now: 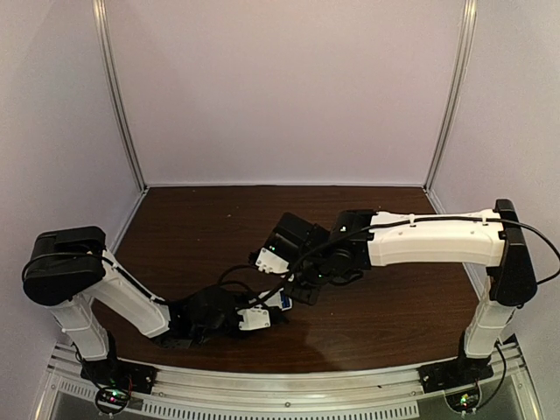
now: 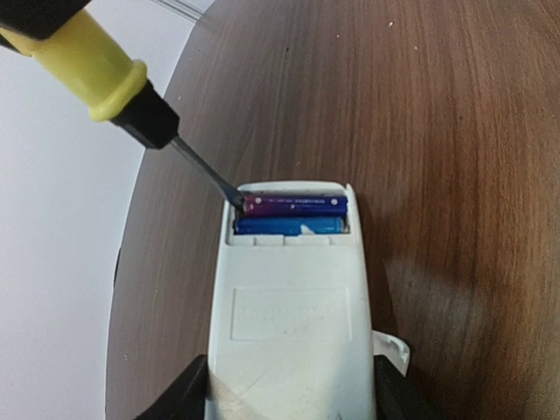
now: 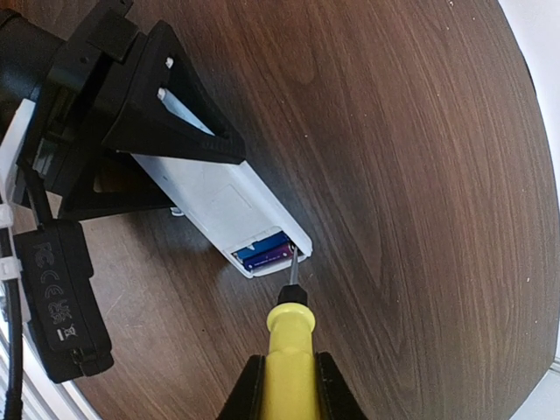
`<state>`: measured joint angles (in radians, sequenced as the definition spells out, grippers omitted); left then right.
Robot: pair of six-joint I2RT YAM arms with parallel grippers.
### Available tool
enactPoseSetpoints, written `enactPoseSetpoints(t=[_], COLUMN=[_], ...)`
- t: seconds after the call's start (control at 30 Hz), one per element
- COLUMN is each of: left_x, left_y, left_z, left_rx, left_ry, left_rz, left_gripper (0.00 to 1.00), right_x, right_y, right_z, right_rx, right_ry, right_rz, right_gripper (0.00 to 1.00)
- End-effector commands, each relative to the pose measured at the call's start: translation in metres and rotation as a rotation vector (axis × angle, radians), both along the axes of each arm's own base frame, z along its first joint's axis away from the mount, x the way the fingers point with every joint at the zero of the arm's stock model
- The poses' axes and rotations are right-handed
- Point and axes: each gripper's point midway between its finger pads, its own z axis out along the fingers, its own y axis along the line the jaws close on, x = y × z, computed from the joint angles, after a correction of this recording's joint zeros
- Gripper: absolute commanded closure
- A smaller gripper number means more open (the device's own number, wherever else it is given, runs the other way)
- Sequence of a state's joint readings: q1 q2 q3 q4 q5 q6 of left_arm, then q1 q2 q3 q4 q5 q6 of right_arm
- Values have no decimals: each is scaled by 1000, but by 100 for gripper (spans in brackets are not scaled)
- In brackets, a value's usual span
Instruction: Unload the batteries from the remote control
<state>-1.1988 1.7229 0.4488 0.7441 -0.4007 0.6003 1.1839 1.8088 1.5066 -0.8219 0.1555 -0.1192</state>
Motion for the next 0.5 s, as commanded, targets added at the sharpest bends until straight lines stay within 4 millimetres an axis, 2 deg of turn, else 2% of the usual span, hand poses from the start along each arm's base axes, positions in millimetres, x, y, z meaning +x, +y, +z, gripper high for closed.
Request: enactPoseSetpoints(t=[0.0,0.47], left_x=[5,7], left_y=[-2,-1], left_z=[5,7], left_rx=[-16,-19], left_ry=[-35,-44], left_rz=[14,27], left_gripper=[100,100], right_x=[-21,-26], right_y=[-11,-19], right_z=[-48,-55], right_rx=[-86,-83], right_ry=[167,220], right_rz=[-10,-61], right_gripper=[100,100])
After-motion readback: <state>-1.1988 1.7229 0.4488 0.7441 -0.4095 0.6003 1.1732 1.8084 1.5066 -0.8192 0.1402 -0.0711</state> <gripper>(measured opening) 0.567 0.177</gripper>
